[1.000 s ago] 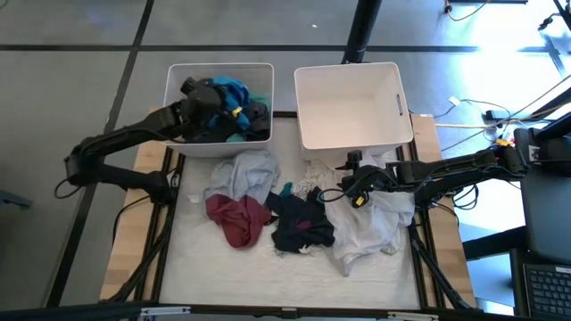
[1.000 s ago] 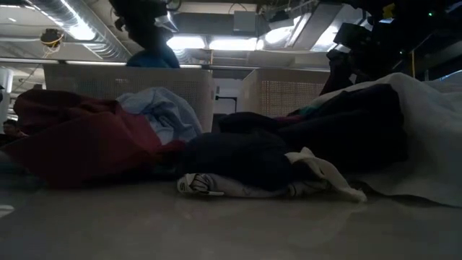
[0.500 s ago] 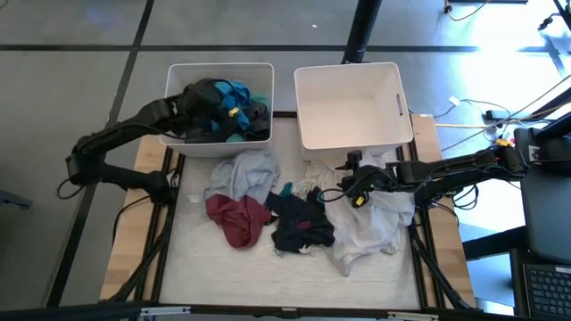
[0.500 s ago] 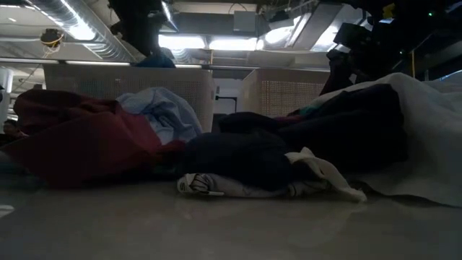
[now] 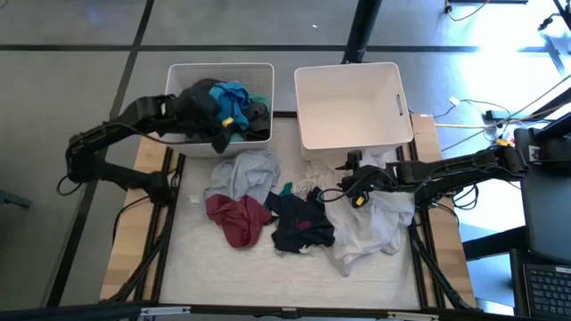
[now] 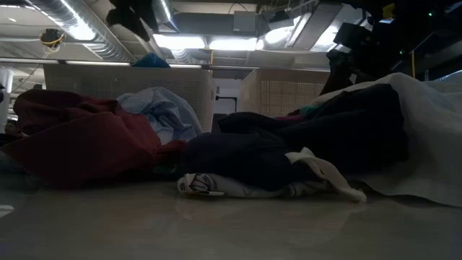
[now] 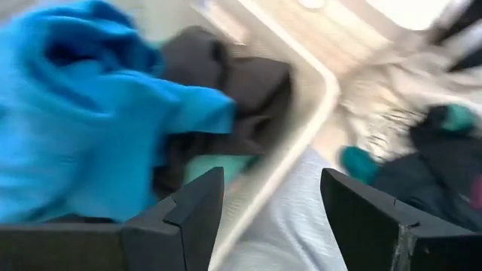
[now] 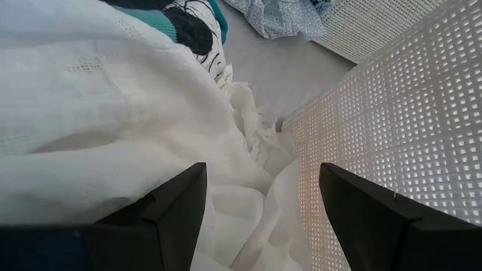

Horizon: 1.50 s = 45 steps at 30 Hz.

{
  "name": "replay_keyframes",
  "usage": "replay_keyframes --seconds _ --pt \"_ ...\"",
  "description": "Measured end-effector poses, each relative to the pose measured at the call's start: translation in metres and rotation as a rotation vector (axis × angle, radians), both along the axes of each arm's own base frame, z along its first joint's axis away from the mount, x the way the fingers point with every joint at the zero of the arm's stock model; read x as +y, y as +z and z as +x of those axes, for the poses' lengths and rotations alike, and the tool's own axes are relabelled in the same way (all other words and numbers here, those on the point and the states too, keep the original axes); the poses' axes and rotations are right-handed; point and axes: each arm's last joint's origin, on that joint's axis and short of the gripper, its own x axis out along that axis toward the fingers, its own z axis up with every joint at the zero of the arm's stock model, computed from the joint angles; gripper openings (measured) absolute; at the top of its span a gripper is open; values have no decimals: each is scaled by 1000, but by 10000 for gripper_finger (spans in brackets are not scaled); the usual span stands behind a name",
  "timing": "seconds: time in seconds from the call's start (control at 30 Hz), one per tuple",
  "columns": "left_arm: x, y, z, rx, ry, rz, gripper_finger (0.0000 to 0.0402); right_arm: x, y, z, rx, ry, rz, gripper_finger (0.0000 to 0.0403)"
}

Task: Sort clothes
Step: Put the white patterned polo shirt into the left white laundry bin

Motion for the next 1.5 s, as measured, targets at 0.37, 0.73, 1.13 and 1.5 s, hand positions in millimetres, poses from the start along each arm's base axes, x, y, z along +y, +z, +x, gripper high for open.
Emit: replay_keyframes --seconds 0.37,0.73,1.13,1.5 --pt "-64 -26 30 -75 -240 -87 212 0 0 0 -5 -1 -3 259" --pt "-99 -106 36 88 -94 -233 212 0 1 1 -17 -2 -8 259" --pt "-92 -174 67 183 71 -63 212 0 1 1 -21 -6 -3 259" --pt "-80 -250 97 288 44 52 175 0 1 1 -21 -6 -3 259"
